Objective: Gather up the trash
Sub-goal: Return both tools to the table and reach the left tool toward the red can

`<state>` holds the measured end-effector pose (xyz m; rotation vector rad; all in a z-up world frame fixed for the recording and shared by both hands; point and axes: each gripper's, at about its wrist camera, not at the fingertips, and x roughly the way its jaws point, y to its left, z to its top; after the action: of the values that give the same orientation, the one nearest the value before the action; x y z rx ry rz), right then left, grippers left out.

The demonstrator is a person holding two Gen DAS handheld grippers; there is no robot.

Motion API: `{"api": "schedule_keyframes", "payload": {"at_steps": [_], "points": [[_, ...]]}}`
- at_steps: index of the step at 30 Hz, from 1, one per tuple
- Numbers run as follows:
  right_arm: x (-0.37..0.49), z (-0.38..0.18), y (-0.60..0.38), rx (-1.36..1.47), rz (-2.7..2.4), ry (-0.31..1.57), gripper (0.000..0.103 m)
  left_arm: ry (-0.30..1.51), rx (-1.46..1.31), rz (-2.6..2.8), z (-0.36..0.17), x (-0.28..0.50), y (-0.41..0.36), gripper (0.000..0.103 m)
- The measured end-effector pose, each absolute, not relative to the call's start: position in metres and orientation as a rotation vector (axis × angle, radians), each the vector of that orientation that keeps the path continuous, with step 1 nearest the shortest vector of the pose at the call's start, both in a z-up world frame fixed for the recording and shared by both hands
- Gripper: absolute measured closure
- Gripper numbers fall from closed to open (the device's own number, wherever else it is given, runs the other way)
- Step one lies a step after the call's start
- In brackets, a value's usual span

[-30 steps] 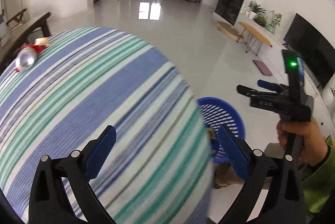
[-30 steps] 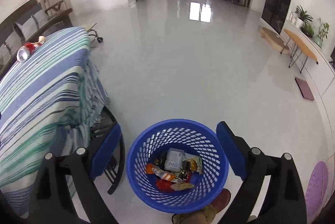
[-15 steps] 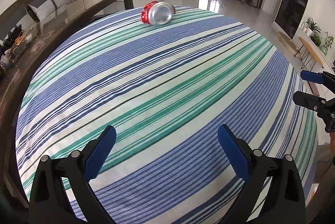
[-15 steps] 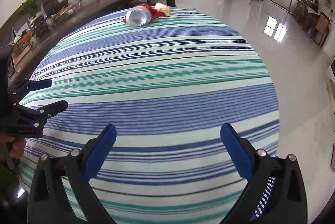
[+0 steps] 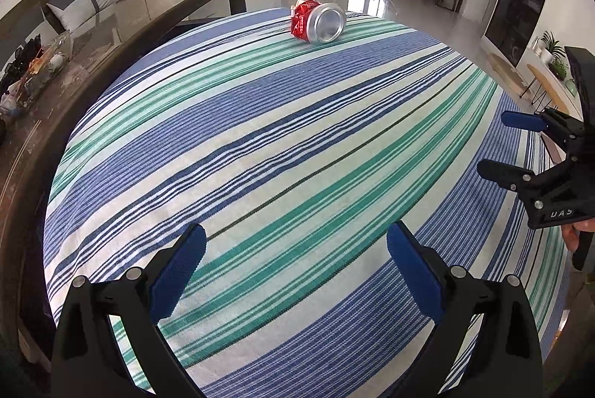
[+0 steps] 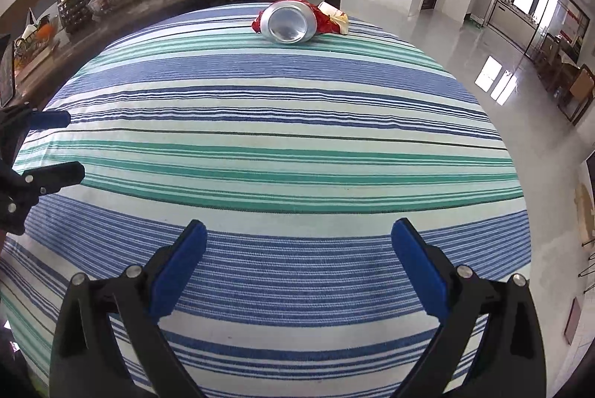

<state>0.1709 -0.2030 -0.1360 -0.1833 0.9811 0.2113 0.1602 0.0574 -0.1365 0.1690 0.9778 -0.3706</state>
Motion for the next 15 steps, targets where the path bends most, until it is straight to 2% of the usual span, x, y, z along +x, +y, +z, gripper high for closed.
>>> {"api": "schedule_keyframes", "payload": {"at_steps": [15], "points": [[0.175,-0.149,-0.206,-0.117,0.237,0.989,0.005,0.957,0.122,-0.456,-0.149,0.232,0.057,0.006]]}}
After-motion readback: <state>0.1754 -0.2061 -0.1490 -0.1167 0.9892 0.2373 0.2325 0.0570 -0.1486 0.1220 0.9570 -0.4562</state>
